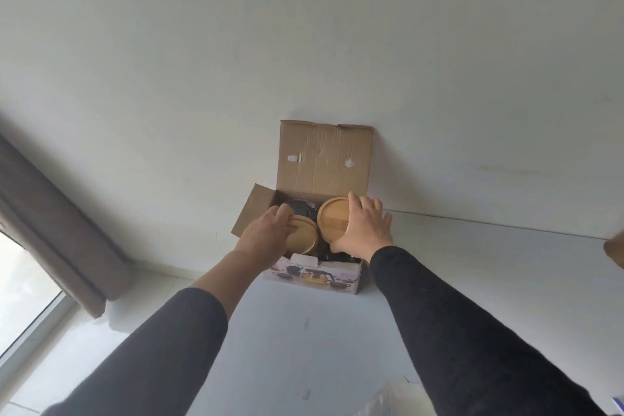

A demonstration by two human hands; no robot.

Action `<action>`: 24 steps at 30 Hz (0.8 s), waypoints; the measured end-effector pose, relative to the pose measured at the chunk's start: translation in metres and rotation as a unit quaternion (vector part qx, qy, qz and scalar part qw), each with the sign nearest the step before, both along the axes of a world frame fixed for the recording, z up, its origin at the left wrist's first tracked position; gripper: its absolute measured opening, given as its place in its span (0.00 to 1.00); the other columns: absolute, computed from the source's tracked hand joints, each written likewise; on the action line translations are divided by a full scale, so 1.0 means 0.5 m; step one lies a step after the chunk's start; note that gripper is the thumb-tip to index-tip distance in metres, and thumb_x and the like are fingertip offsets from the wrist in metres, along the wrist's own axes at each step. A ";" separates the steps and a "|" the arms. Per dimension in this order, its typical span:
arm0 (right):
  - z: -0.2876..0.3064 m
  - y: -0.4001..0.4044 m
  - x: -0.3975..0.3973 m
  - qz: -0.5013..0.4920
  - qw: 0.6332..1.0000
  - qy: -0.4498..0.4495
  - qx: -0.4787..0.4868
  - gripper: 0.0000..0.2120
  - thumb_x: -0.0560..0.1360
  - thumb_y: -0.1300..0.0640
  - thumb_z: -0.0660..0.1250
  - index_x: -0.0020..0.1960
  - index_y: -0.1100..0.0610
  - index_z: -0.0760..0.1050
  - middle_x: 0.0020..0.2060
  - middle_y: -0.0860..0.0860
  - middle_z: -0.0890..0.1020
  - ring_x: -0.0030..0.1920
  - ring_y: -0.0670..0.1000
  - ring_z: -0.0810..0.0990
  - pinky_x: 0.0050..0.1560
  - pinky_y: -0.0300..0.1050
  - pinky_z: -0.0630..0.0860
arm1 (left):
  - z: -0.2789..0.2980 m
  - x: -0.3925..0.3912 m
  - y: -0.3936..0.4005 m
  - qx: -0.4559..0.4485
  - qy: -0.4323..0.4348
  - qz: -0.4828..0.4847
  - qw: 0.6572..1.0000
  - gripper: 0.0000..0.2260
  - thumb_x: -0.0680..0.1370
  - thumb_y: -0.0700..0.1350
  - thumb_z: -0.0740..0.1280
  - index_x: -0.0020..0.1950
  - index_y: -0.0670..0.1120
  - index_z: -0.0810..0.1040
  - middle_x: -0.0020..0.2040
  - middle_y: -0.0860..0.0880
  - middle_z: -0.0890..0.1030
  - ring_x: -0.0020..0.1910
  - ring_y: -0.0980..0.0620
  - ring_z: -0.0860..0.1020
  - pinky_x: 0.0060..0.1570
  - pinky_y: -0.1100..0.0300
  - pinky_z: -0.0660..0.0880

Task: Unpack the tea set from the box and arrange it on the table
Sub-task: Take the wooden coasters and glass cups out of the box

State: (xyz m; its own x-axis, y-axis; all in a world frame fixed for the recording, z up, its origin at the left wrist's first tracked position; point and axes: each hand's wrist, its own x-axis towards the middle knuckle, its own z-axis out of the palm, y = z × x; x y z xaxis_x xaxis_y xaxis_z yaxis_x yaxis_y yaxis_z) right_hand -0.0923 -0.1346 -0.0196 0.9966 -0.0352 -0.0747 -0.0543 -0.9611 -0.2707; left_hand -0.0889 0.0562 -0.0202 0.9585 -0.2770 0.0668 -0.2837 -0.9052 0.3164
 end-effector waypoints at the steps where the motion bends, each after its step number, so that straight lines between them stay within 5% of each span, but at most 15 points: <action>1: 0.012 0.000 -0.008 -0.010 1.000 -0.007 0.009 0.53 0.62 0.44 0.76 0.76 0.55 0.48 0.73 0.53 0.60 0.73 0.57 0.55 0.69 0.60 0.61 | 0.011 0.001 -0.003 -0.017 0.010 0.014 1.000 0.07 0.81 0.45 0.58 0.56 0.43 0.68 0.52 0.44 0.76 0.43 0.44 0.77 0.42 0.53 0.74; 7: 0.092 -0.031 -0.070 -0.070 0.996 -0.039 0.039 0.53 0.63 0.48 0.77 0.76 0.54 0.47 0.72 0.54 0.60 0.70 0.56 0.63 0.67 0.54 0.67 | 0.095 0.008 -0.063 -0.123 0.089 0.075 0.986 0.12 0.80 0.43 0.60 0.62 0.41 0.64 0.58 0.41 0.74 0.47 0.46 0.72 0.43 0.54 0.74; 12: 0.131 -0.110 -0.133 -0.122 0.991 -0.051 0.013 0.54 0.63 0.48 0.77 0.76 0.55 0.46 0.71 0.54 0.61 0.68 0.56 0.64 0.65 0.53 0.67 | 0.140 -0.004 -0.151 -0.182 0.092 0.077 0.976 0.14 0.83 0.43 0.54 0.65 0.36 0.65 0.62 0.36 0.70 0.59 0.36 0.73 0.55 0.47 0.74; 16: 0.129 -0.192 -0.181 -0.184 0.982 -0.045 0.010 0.53 0.63 0.48 0.76 0.76 0.55 0.46 0.69 0.53 0.62 0.68 0.55 0.64 0.64 0.52 0.67 | 0.130 -0.013 -0.244 -0.267 0.148 0.106 0.946 0.17 0.83 0.47 0.51 0.65 0.36 0.64 0.61 0.33 0.71 0.56 0.35 0.74 0.47 0.48 0.71; 24: 0.070 -0.394 -0.233 -0.246 0.969 0.000 0.013 0.53 0.62 0.51 0.76 0.76 0.54 0.45 0.68 0.53 0.62 0.68 0.55 0.64 0.64 0.51 0.66 | 0.066 -0.033 -0.485 -0.235 0.195 0.069 0.950 0.17 0.83 0.45 0.51 0.66 0.37 0.66 0.63 0.33 0.72 0.62 0.35 0.71 0.55 0.49 0.68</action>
